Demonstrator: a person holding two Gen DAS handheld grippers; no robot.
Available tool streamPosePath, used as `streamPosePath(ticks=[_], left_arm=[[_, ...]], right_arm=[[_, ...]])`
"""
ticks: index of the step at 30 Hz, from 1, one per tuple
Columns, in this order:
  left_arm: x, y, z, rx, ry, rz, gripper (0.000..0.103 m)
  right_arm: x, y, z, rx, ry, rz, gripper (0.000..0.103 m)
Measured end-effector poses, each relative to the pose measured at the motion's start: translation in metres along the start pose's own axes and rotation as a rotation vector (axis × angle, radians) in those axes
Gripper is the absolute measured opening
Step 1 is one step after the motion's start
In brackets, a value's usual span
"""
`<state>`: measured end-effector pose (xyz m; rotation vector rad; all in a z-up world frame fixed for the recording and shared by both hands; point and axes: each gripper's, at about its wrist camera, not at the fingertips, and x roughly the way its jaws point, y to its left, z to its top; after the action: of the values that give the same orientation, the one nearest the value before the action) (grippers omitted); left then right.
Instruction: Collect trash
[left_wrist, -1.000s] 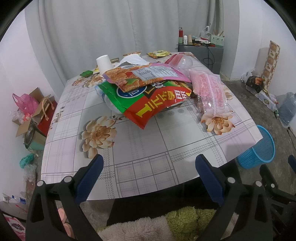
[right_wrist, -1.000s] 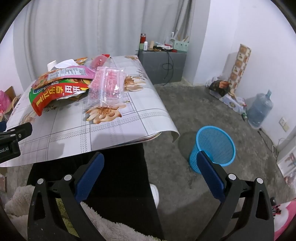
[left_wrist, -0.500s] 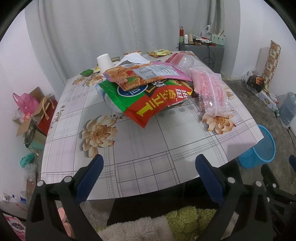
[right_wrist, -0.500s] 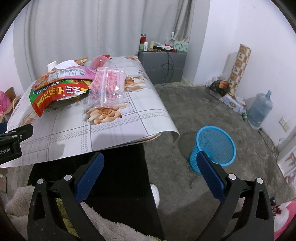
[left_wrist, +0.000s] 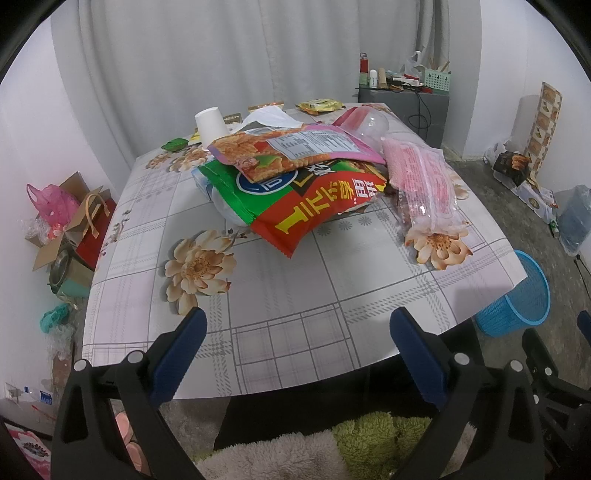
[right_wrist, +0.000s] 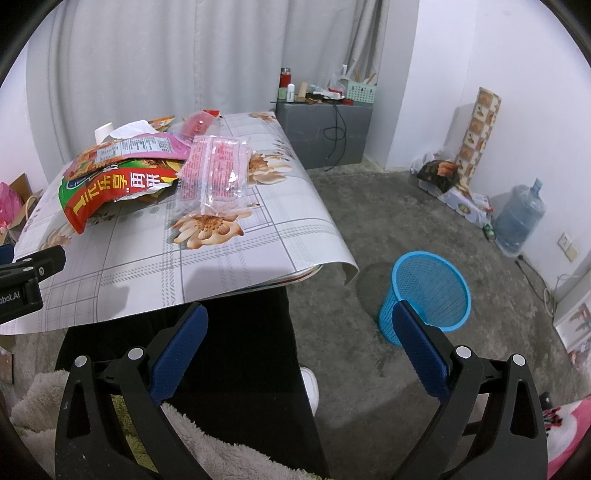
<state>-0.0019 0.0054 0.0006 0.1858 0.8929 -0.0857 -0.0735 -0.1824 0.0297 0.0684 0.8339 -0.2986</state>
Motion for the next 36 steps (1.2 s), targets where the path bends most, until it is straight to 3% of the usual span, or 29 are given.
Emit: streamPosePath(ticks=[36], left_arm=[[0.0029,-0.0005,0.001,-0.001,0.003,0.001,0.097]], right_arm=[[0.0043,-0.0028,-0.0011,0.003,0.002,0.003,0.095]])
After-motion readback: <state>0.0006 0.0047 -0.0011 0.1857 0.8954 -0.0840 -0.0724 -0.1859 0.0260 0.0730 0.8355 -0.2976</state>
